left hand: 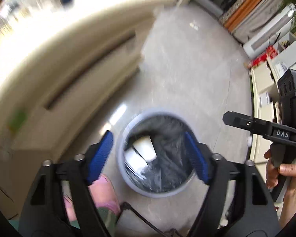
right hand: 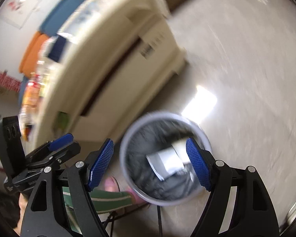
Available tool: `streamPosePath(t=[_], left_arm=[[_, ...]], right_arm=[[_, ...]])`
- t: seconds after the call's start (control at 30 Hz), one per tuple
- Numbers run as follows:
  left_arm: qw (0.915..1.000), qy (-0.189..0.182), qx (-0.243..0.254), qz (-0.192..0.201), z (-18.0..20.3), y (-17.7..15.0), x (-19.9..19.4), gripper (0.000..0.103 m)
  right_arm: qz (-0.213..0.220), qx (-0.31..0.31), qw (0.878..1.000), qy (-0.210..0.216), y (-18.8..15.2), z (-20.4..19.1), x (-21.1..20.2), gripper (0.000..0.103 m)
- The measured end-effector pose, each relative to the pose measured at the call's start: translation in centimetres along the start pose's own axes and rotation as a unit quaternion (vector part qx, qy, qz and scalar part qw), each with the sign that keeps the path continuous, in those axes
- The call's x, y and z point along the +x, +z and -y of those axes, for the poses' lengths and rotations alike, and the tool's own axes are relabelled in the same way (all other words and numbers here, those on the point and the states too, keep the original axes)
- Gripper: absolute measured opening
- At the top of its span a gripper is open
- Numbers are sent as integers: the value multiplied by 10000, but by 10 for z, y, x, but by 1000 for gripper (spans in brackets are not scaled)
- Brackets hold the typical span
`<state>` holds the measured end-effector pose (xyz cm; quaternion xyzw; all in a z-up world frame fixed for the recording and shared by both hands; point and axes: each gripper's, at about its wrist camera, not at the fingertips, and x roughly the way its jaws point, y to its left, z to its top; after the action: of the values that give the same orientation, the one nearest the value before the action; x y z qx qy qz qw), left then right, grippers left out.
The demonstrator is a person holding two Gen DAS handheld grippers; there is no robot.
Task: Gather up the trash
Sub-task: 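Swing both grippers back toward the table, then grasp the blue box with the right gripper while the left grasps the orange-labelled bottle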
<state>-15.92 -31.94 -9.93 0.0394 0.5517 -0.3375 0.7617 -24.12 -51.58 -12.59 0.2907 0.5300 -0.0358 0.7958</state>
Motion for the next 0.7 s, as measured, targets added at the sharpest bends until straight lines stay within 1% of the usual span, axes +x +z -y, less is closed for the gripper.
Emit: streamPosePath(t=[0.07, 0.1, 0.13, 0.17, 0.23, 0.27, 0.33, 0.43, 0.47, 0.5, 0.53, 0.57, 0.6, 0.63, 0.7], left_arm=[[9995, 84, -62, 305, -11, 14, -30, 78], [9986, 208, -113, 478, -19, 21, -46, 81], [9969, 379, -178, 669, -28, 27, -62, 85], [9946, 554, -237, 841, -39, 33, -76, 90], [9899, 897, -353, 1043, -60, 42, -94, 91], [9875, 1030, -428, 1114, -73, 46, -102, 91], [9844, 1150, -669, 1150, -99, 51, -112, 91], [9781, 1402, -959, 1202, -137, 60, -121, 91], [9762, 1482, -979, 1245, -147, 63, -121, 94], [9743, 1596, -975, 1255, -157, 67, -121, 96], [9741, 1611, -991, 1236, -164, 71, -120, 96], [9751, 1515, -1072, 1218, -174, 76, -119, 96], [9733, 1552, -1066, 1313, -179, 78, -121, 96], [9731, 1550, -1077, 1322, -182, 78, -123, 96], [9727, 1437, -1164, 1403, -188, 81, -125, 96]], right_arm=[[168, -311, 9992, 202, 20, -28, -16, 76], [250, -456, 9982, 287, 31, -43, -21, 77], [334, -610, 9968, 394, 41, -59, -25, 77], [392, -757, 9951, 510, 52, -78, -28, 77], [475, -1000, 9918, 642, 70, -110, -27, 77], [515, -1128, 9900, 679, 79, -128, -23, 77], [578, -1338, 9864, 764, 97, -159, -12, 77], [519, -1383, 9852, 872, 117, -194, 10, 76], [491, -1404, 9847, 911, 123, -203, 17, 75], [455, -1417, 9846, 916, 129, -210, 25, 71], [395, -1400, 9852, 908, 136, -217, 36, 68], [336, -1372, 9858, 910, 142, -221, 45, 67], [297, -1332, 9866, 890, 149, -225, 53, 66], [277, -1277, 9877, 861, 155, -228, 61, 66], [246, -1192, 9886, 885, 164, -232, 71, 66]])
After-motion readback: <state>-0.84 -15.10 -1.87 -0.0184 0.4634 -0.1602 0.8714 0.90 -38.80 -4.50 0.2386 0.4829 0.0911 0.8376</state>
